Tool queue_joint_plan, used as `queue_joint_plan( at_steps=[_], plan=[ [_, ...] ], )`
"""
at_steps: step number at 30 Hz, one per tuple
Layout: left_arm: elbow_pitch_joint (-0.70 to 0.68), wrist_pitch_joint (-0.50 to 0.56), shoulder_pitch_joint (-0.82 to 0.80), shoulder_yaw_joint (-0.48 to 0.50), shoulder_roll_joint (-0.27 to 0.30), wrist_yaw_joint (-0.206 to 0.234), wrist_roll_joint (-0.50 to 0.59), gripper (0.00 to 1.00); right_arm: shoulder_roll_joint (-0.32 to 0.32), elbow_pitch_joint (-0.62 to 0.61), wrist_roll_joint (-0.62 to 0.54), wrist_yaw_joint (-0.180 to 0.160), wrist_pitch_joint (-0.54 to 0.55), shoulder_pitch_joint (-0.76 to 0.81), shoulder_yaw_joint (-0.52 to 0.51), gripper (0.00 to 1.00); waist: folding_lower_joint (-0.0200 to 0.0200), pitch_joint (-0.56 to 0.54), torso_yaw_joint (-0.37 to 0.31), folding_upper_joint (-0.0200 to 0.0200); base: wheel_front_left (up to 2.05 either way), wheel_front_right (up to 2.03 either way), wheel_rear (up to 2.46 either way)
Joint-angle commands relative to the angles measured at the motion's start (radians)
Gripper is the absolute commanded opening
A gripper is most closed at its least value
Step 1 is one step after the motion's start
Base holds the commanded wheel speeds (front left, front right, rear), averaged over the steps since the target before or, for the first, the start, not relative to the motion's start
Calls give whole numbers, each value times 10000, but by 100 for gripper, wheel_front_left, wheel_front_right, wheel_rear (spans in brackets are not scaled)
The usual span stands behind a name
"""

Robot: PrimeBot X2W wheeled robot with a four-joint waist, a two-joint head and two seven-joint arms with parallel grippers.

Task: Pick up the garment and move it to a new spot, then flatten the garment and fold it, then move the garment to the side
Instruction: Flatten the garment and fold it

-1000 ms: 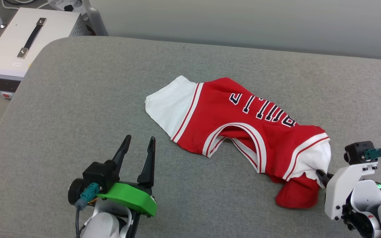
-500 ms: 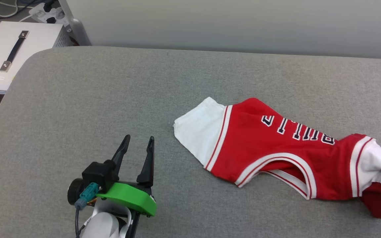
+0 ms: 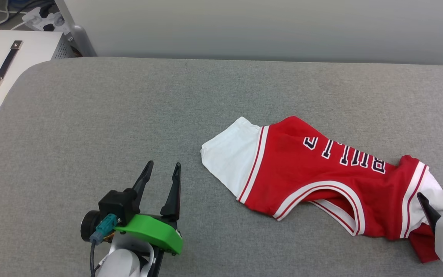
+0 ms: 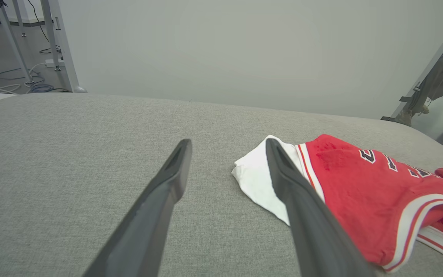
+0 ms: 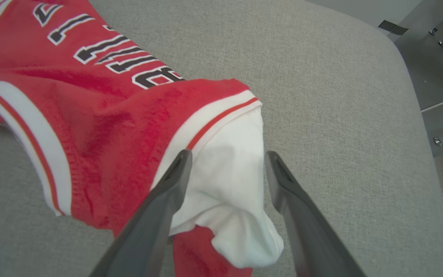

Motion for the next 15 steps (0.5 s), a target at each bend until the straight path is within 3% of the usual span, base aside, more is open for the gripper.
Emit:
queue_joint_plan(
  at_steps=[1, 8, 15],
  plan=[
    [-9, -59, -125, 7, -48, -56, -14, 100, 133, -124, -71, -11, -279, -192, -111, 100, 0, -61, -86, 0, 0, 0, 0],
    [-9, -59, -55, 13, -48, -57, 14, 100, 654, -1214, 8, -11, -469, -413, -24, 100, 0, -215, -258, 0, 0, 0, 0],
    [-35, -59, -153, -146, -49, -57, -86, 100, 598, -2244, 784, -11, 1797, -653, 1228, 100, 0, -75, 4, 0, 0, 0, 0]
  ],
)
